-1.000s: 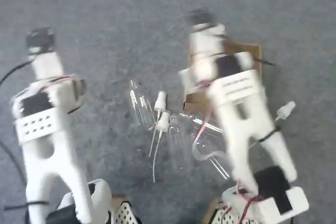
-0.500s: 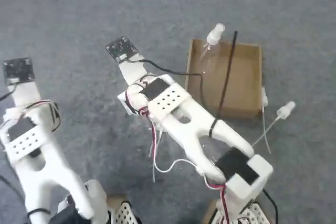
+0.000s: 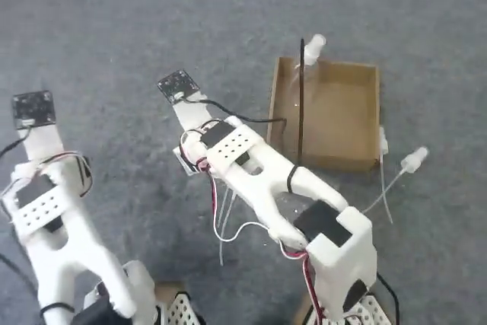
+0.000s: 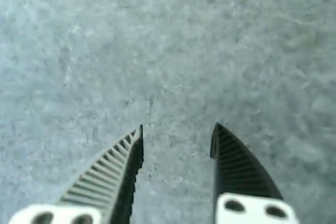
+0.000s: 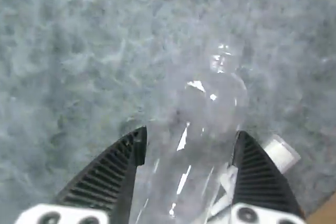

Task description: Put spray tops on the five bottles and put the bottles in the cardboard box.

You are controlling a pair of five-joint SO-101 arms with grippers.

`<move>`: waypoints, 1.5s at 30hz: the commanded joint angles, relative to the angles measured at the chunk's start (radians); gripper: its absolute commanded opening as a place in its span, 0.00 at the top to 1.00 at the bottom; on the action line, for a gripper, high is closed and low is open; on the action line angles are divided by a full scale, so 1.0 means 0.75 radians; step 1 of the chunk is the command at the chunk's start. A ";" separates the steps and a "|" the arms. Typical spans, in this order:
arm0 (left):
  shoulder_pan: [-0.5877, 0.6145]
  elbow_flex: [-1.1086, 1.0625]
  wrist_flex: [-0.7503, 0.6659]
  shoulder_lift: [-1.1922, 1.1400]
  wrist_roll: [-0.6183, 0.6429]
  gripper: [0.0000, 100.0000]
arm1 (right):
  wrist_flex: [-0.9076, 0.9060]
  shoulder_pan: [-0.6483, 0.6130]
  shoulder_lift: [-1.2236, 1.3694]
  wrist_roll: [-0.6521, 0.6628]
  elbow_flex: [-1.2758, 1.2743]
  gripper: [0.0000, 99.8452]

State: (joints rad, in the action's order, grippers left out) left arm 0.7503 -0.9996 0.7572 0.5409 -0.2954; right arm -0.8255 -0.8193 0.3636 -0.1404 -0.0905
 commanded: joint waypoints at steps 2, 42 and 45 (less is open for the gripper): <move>-0.012 -0.019 -0.018 0.041 -0.004 0.80 | 0.015 -0.005 -0.005 -0.014 0.086 0.79; -1.011 0.447 0.636 0.043 0.491 0.80 | -1.298 0.721 -0.995 0.477 0.516 0.99; -1.119 0.443 0.626 0.041 0.511 0.80 | -1.298 0.897 -1.114 0.599 0.421 0.99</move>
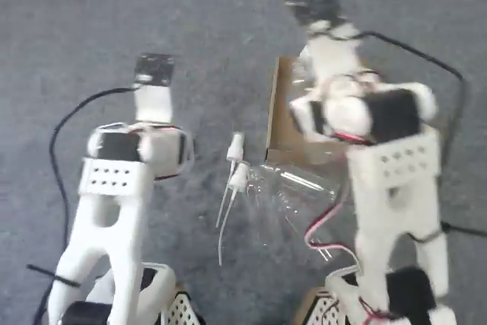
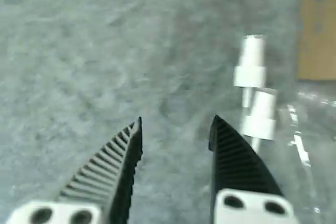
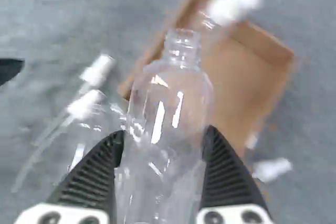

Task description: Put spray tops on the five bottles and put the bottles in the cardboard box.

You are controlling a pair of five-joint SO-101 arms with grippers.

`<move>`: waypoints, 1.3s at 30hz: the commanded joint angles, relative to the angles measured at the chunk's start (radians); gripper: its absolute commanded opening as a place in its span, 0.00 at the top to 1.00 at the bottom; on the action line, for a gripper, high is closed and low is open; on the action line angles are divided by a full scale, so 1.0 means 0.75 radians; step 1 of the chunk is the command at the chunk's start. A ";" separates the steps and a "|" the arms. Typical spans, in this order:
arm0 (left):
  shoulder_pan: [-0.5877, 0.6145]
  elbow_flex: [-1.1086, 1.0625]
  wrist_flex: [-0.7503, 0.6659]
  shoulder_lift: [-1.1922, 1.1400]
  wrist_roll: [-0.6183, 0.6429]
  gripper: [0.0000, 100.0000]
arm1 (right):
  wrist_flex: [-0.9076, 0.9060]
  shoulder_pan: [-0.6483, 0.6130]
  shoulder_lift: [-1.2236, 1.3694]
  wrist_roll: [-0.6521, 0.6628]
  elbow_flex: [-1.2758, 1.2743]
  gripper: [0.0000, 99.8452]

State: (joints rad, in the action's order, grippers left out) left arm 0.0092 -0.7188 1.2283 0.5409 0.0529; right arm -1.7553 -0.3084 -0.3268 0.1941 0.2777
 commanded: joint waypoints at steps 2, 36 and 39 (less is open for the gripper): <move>-0.160 0.066 -0.012 0.037 0.047 0.80 | -0.056 0.367 -0.261 0.243 -0.127 0.99; -0.158 -0.202 -0.235 0.041 -0.020 0.80 | 0.944 1.335 0.355 0.583 -0.655 0.99; -0.158 -0.204 -0.235 0.041 -0.020 0.80 | 1.010 1.333 0.529 0.540 -0.618 0.99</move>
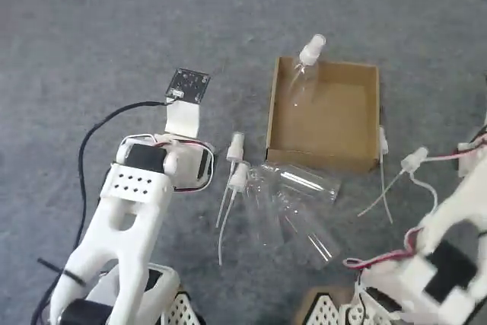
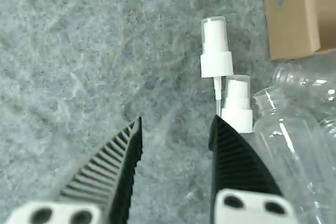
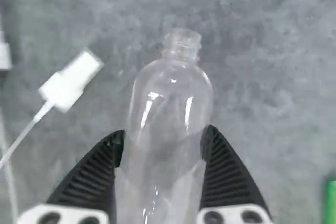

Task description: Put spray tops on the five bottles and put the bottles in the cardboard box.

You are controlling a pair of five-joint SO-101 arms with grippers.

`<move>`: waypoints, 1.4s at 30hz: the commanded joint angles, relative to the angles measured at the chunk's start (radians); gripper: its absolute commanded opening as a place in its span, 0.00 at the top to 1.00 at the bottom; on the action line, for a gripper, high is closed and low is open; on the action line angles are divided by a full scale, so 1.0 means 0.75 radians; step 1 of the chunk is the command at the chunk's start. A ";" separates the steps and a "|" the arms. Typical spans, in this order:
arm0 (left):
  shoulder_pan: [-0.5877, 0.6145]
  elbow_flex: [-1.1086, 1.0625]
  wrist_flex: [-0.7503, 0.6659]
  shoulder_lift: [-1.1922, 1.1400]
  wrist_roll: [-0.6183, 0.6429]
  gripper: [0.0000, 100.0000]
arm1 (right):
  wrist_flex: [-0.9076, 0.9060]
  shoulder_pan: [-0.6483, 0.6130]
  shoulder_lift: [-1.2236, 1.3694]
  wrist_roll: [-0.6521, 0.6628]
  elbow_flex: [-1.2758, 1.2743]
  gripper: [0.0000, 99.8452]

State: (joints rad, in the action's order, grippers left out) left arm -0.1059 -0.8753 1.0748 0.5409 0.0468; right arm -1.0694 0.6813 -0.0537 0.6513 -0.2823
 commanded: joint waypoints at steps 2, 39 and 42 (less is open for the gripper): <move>-0.004 0.005 -0.031 0.041 -0.012 0.80 | 0.130 0.007 0.253 -0.100 0.137 0.99; -0.004 -0.028 -0.033 0.041 -0.018 0.80 | 0.017 -0.371 0.455 -0.882 0.288 0.76; -0.004 -0.028 -0.033 0.041 -0.018 0.80 | 0.044 -0.373 0.541 -0.890 0.288 0.76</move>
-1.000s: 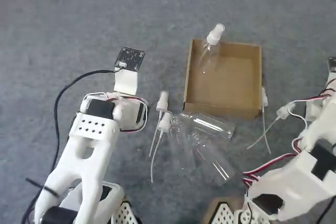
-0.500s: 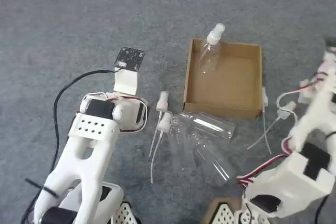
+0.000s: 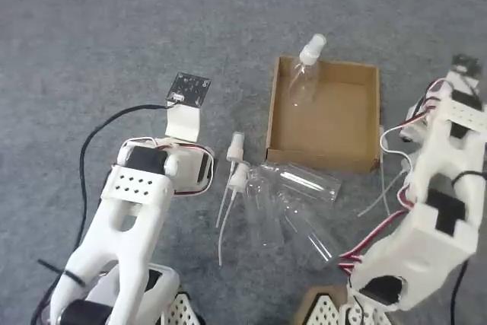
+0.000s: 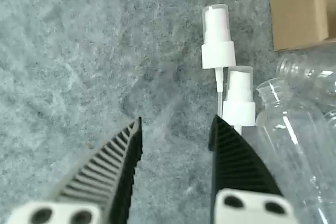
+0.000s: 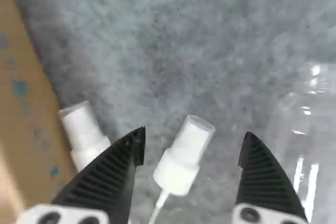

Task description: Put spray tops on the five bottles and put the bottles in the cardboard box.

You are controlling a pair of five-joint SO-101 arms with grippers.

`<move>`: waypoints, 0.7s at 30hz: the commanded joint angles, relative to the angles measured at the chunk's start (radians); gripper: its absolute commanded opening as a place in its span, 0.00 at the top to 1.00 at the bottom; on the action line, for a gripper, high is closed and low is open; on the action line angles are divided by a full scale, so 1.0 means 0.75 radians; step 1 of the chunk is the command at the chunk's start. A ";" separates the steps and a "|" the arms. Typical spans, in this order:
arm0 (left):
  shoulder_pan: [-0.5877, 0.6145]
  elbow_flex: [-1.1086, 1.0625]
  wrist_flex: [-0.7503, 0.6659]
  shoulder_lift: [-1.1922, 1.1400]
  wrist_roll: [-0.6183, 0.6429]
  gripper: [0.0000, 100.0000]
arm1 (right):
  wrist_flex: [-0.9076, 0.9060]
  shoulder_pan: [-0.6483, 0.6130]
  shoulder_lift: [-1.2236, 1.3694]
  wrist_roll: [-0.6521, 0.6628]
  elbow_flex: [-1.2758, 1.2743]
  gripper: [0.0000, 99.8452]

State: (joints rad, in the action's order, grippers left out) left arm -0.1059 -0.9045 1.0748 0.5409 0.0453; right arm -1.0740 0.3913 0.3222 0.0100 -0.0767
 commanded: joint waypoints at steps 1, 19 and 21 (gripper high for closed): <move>-0.004 0.011 -0.033 0.041 -0.016 0.80 | 0.062 0.013 0.064 -0.035 0.014 0.77; 0.063 0.013 -0.049 0.043 -0.016 0.80 | -0.003 -0.038 -0.175 0.149 0.027 0.99; 0.115 0.013 -0.084 0.043 -0.016 0.80 | -0.044 -0.075 -0.263 0.149 0.039 0.99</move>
State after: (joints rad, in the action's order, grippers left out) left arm -0.0736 -0.9045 1.0687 0.5409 0.0453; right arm -1.0495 0.3867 0.3038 0.1005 -0.0767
